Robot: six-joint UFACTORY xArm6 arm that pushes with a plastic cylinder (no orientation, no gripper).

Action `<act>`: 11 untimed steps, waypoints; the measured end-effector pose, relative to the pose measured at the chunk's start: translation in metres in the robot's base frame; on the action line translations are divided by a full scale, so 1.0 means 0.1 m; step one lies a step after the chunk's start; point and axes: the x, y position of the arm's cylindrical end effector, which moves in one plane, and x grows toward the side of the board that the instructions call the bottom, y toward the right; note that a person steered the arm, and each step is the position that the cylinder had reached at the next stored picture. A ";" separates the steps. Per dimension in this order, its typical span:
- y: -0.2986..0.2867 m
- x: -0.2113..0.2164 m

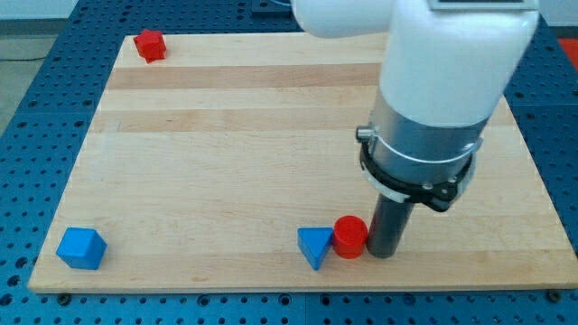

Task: Push the blue cube close left to the blue triangle

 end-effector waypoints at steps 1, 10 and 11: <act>-0.05 0.00; -3.37 -0.06; -3.15 0.00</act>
